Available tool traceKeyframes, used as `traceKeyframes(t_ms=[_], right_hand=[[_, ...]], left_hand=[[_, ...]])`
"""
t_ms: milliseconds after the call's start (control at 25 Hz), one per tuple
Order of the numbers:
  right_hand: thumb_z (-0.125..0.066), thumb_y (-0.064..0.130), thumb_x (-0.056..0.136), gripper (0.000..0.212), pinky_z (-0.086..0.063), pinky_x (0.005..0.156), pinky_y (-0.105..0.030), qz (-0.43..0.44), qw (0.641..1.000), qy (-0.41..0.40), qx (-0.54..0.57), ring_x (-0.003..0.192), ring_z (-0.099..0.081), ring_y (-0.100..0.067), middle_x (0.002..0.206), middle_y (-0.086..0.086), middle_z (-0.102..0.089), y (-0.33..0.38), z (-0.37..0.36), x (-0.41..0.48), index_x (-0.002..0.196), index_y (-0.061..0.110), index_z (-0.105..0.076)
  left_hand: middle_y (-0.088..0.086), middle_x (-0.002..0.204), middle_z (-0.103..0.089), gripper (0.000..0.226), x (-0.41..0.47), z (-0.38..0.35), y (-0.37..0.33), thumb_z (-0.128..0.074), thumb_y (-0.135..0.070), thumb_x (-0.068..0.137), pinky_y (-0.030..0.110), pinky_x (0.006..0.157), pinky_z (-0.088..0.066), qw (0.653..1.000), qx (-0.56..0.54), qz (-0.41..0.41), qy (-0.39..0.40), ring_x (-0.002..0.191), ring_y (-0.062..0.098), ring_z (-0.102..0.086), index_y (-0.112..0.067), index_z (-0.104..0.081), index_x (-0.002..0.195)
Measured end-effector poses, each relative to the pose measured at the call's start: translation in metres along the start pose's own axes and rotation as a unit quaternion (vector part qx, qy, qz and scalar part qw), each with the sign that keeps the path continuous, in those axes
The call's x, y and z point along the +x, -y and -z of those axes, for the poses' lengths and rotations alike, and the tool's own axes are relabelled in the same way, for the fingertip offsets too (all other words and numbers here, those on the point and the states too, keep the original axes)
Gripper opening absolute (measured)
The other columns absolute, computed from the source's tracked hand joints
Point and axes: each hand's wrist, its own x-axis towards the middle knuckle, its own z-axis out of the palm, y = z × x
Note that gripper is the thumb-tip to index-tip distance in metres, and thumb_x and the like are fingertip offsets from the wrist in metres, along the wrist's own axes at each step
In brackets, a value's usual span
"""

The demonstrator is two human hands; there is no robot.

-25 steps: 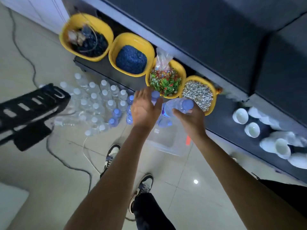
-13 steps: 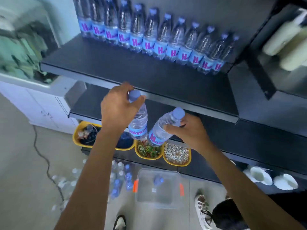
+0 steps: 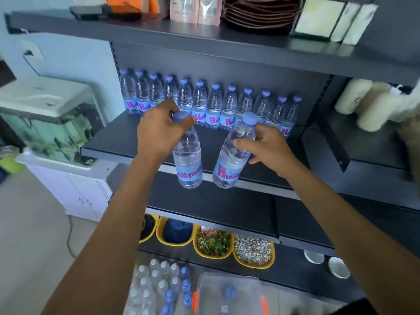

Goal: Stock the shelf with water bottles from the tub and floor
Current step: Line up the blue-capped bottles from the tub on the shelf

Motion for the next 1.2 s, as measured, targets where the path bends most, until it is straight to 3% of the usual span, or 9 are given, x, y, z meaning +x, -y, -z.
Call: traceKeyframes(t_ms=[200,560,680,920,1200], right_hand=[[-0.083,0.034,0.071,0.045,-0.065,0.070,-0.047,-0.018,0.999,0.017,0.021,0.096,-0.075,-0.020,0.109,-0.002,-0.074,-0.029,0.005,0.054,0.111,0.023,-0.065],[-0.075,0.016,0.084,0.029,-0.057,0.093,-0.059,-0.034,0.999,-0.025,0.010,0.107,-0.070,-0.027,0.114,-0.003,-0.073,-0.098,-0.012,0.116,0.111,0.020,-0.063],[-0.072,0.017,0.087,0.031,-0.056,0.097,-0.057,-0.036,0.999,-0.014,0.038,0.110,-0.069,-0.019,0.116,0.004,-0.072,-0.102,-0.021,0.133,0.113,0.031,-0.060],[-0.081,-0.005,0.078,0.073,-0.050,0.108,-0.051,0.014,1.000,0.006,0.008,0.122,-0.063,-0.028,0.132,-0.014,-0.063,-0.099,-0.082,0.164,0.139,0.006,-0.043],[-0.073,-0.008,0.085,0.062,-0.051,0.106,-0.035,0.048,0.998,0.034,0.011,0.120,-0.062,-0.025,0.132,-0.017,-0.062,-0.065,-0.184,0.228,0.138,-0.003,-0.042]], left_hand=[[0.005,0.079,-0.060,0.042,0.014,-0.034,0.004,-0.075,-0.047,0.081,0.035,0.067,-0.041,0.995,0.080,0.057,-0.030,0.080,0.035,-0.059,-0.011,-0.055,0.086],[0.021,0.112,-0.069,0.047,0.048,-0.079,0.041,-0.071,-0.039,0.087,0.047,0.085,-0.052,0.983,0.143,0.114,-0.034,0.107,0.043,-0.063,-0.001,-0.060,0.112],[0.020,0.115,-0.067,0.044,0.069,-0.085,0.056,-0.069,-0.036,0.088,0.045,0.086,-0.050,0.982,0.149,0.106,-0.046,0.110,0.042,-0.062,-0.001,-0.059,0.114],[0.019,0.110,-0.063,0.036,0.115,-0.078,0.103,-0.066,-0.031,0.088,0.046,0.075,-0.045,0.983,0.159,0.056,-0.077,0.103,0.042,-0.058,-0.002,-0.055,0.107],[0.020,0.111,-0.063,0.035,0.178,-0.038,0.175,-0.063,-0.030,0.087,0.042,0.069,-0.039,0.977,0.193,0.043,-0.079,0.101,0.042,-0.057,-0.002,-0.056,0.107]])
